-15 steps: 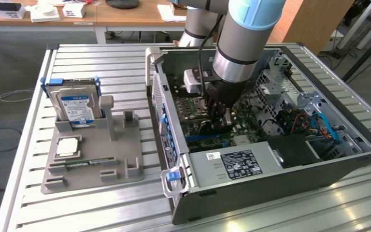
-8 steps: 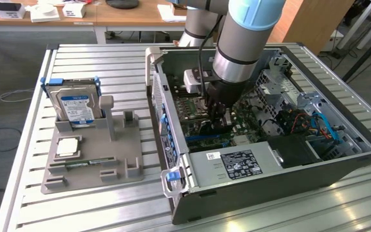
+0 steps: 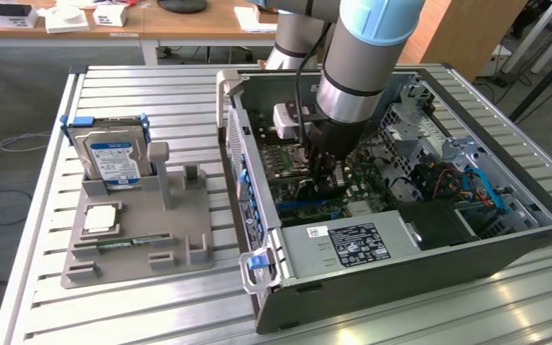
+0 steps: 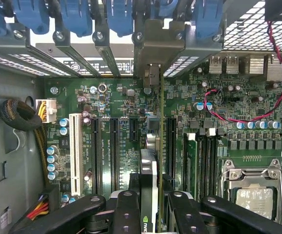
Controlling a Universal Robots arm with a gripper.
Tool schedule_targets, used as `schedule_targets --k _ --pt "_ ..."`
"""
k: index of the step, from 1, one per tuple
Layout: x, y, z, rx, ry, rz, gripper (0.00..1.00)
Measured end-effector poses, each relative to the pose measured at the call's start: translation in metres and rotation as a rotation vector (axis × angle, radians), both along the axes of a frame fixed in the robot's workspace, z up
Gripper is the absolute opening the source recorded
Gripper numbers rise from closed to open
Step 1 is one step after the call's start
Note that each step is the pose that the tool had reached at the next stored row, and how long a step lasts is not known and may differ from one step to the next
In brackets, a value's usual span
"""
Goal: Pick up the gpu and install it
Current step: 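Insert the gpu into the slot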
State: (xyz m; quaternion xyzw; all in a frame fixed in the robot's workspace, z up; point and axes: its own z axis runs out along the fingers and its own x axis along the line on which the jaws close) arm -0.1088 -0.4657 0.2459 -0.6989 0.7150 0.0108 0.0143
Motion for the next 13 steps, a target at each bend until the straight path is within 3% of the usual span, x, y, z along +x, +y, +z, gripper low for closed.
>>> schedule_targets --k 13 --pt "0.0001 0.0000 0.0029 0.0004 -0.0004 0.000 0.27"
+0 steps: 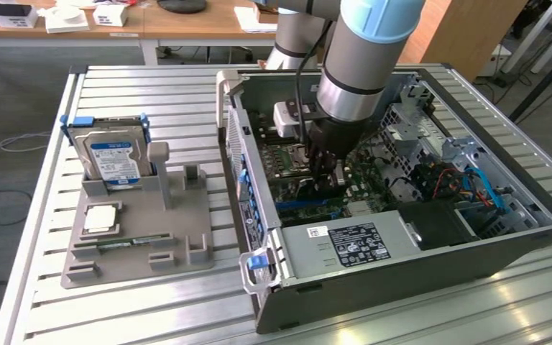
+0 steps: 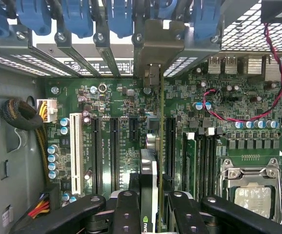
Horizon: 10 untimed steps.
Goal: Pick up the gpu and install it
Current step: 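Insert the gpu into the slot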
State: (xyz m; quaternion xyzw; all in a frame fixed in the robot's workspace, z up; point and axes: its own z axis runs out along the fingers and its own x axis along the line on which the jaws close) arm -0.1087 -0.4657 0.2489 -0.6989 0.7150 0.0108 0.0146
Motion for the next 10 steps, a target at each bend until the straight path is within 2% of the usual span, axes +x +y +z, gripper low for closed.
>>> schedule_targets --k 10 --pt "-0.0015 0.0017 -0.0004 -0.0004 0.0002 0.000 0.27"
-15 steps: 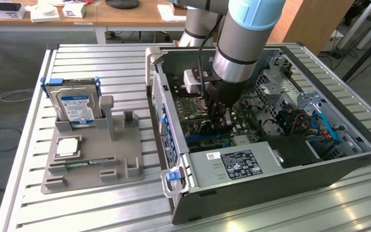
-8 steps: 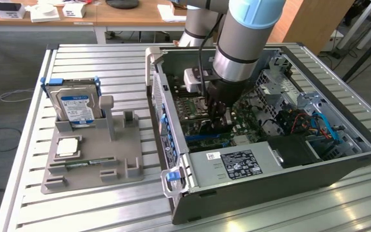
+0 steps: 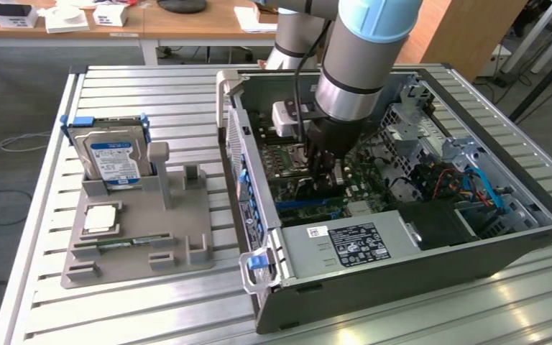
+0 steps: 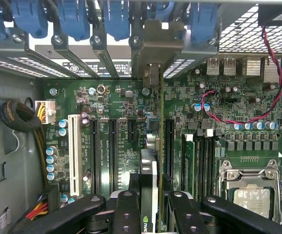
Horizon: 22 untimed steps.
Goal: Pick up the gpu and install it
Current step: 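Insert the gpu into the slot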
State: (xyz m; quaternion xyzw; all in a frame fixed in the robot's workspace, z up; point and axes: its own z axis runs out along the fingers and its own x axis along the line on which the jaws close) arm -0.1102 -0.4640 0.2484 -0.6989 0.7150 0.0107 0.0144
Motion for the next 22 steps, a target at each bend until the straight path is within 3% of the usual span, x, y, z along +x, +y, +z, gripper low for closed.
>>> schedule_targets --k 22 --pt "-0.0003 0.0000 -0.0028 0.0000 0.0000 0.000 0.27"
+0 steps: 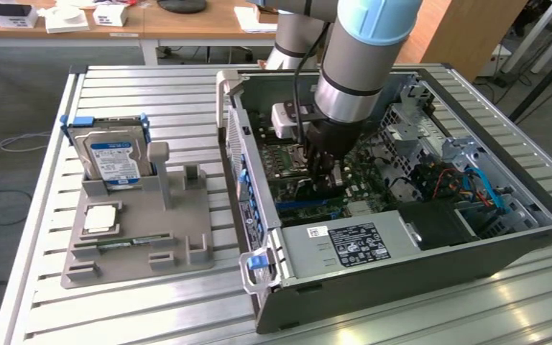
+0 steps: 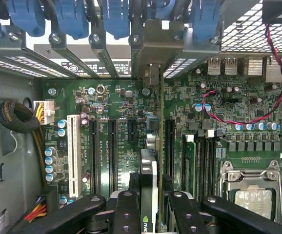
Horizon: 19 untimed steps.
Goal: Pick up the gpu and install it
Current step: 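Insert the gpu into the slot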
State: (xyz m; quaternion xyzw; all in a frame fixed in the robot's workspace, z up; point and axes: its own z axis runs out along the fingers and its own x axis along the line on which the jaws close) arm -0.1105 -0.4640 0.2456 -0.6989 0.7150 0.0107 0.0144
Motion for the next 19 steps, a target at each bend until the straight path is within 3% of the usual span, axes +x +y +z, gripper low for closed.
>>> schedule_targets --k 19 --pt "-0.0002 0.0000 -0.0015 0.0001 -0.0001 0.000 0.27"
